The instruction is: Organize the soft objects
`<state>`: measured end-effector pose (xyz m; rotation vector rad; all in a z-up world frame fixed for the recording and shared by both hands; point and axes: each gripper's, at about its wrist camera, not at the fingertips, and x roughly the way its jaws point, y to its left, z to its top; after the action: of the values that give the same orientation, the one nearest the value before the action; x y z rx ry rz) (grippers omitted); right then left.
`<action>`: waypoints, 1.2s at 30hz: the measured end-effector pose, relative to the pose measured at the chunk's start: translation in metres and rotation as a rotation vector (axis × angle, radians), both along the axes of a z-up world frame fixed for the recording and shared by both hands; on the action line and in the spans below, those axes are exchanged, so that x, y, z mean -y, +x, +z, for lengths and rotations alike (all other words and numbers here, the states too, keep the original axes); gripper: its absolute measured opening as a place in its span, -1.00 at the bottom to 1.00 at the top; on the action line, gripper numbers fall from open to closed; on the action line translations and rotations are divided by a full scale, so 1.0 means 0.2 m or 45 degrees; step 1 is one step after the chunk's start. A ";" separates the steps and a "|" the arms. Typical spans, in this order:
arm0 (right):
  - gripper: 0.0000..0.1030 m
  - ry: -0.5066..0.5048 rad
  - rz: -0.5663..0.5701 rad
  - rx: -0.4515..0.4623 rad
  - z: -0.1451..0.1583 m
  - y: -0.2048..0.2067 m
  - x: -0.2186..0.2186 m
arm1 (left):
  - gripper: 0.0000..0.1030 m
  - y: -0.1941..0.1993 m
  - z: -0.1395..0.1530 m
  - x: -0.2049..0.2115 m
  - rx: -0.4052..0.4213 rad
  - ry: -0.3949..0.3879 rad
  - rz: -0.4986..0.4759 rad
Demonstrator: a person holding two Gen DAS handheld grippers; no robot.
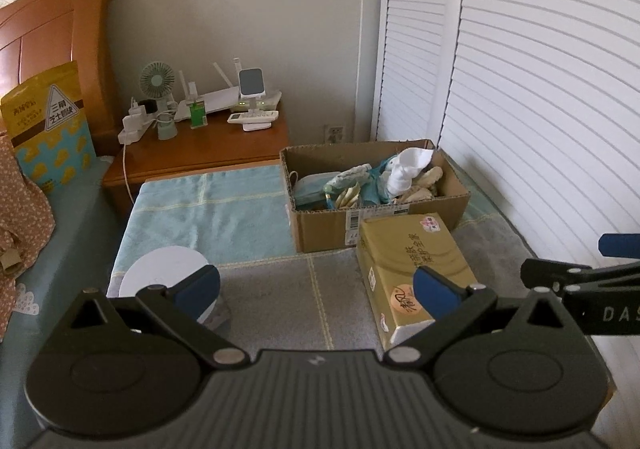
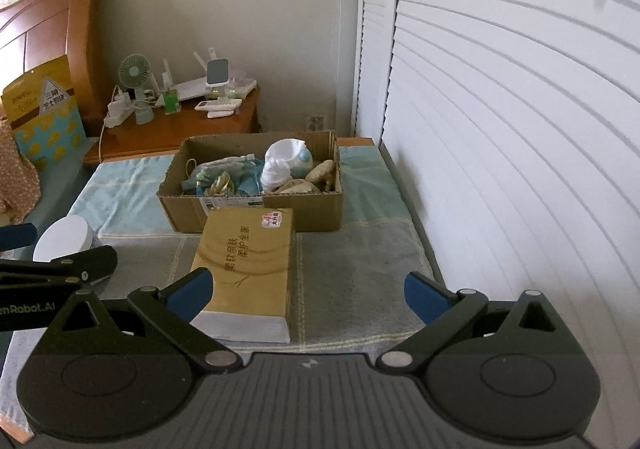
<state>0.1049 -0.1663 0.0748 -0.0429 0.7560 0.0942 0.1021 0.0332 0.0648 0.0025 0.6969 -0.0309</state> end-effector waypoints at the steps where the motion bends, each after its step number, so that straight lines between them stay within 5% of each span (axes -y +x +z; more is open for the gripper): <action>1: 1.00 -0.001 0.002 0.002 0.00 0.00 0.00 | 0.99 0.00 0.00 0.00 0.003 0.002 0.001; 36: 1.00 0.003 -0.016 0.025 0.02 -0.01 0.01 | 0.99 -0.01 0.04 0.03 0.019 0.002 -0.022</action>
<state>0.1031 -0.1678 0.0787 -0.0370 0.7362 0.0829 0.0999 0.0267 0.0721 0.0102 0.6822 -0.0470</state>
